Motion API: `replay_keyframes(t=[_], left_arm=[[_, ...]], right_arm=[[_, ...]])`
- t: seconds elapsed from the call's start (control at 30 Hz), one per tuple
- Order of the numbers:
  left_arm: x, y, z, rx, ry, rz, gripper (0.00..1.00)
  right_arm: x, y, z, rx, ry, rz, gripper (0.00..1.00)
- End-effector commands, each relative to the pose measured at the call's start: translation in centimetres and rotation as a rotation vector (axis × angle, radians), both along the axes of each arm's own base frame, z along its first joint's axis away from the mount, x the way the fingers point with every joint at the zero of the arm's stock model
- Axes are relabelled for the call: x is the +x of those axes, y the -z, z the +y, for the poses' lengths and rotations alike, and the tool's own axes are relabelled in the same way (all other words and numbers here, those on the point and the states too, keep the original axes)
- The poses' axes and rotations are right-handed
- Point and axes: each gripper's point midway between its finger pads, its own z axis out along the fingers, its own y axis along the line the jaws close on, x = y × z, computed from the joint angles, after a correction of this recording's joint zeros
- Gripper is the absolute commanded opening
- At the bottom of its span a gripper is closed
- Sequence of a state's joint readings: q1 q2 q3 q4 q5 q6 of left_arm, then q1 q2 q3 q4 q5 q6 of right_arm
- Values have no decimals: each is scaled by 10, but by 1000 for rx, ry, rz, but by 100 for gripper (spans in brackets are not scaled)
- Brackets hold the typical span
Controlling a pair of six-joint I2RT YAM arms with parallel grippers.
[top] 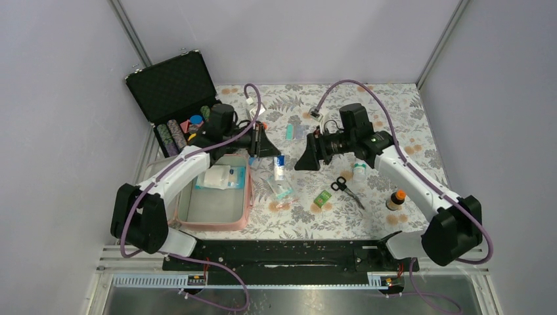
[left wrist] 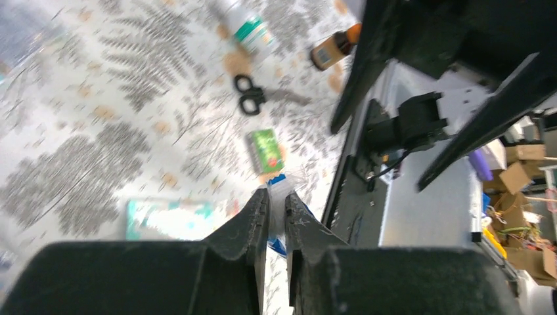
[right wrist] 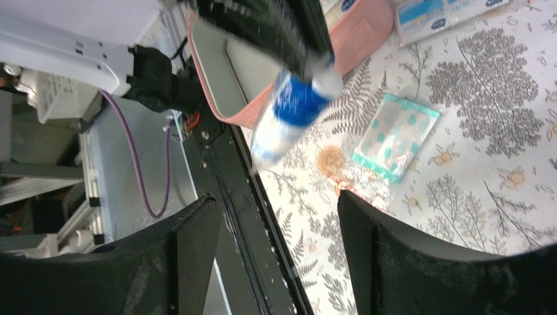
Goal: Organize the medicine kit
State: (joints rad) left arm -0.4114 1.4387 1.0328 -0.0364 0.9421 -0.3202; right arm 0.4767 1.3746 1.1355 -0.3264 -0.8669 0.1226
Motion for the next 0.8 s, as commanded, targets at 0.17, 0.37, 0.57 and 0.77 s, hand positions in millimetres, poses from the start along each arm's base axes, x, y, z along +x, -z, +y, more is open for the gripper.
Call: replay_keyframes(t=[0.17,0.37,0.57,0.77], left_arm=[[-14,18,77,292,-32,-189,2],[-23,41,120,544,-46,-247,0],[-15,44,165,810,-61,-365,0],[-3,68,216,1126,-41,-324,0]], right_arm=[[-26,30,-38,-169,-29,-103,73],[-19,56,-38,-224,-16,-34,72],[-14,66,-36,-244,-16,3,72],[-15,74,-37,-260,-26,23,71]])
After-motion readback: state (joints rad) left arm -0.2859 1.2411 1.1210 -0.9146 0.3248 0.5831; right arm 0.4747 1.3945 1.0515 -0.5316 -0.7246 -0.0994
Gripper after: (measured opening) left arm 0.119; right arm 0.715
